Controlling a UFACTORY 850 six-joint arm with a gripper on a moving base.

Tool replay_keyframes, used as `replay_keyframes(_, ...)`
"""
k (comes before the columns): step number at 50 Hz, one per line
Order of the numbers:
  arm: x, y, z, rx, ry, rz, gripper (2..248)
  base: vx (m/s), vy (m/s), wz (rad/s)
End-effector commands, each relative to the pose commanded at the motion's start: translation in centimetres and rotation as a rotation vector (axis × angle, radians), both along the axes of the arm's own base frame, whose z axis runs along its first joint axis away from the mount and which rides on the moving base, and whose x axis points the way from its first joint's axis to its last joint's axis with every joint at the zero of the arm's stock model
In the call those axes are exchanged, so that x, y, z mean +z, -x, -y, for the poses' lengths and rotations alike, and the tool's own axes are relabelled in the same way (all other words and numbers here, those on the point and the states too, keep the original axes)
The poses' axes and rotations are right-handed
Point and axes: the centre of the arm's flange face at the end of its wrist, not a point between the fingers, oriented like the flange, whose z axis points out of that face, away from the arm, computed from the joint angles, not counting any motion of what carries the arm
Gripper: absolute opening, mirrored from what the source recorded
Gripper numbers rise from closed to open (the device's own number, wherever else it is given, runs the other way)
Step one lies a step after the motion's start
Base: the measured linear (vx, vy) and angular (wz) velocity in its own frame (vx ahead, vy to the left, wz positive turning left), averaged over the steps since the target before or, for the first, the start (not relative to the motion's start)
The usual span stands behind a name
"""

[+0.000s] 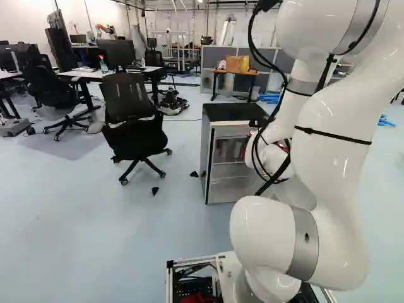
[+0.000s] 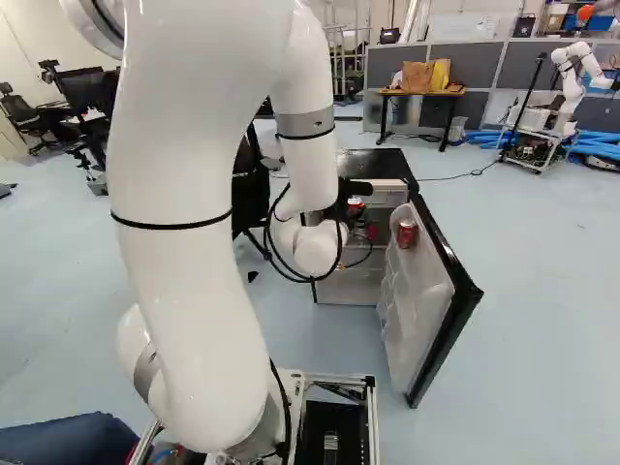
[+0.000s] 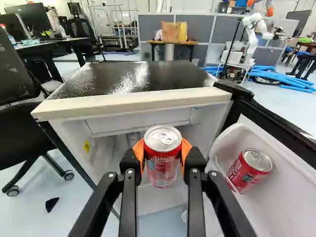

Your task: Grab a drink from the fridge

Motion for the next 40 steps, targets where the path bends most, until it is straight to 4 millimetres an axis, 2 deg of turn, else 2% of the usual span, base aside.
replay_keyframes(40,3.0,-1.8,0.1,0.016,0.026,-0.006,94,0.0,0.0,0.0)
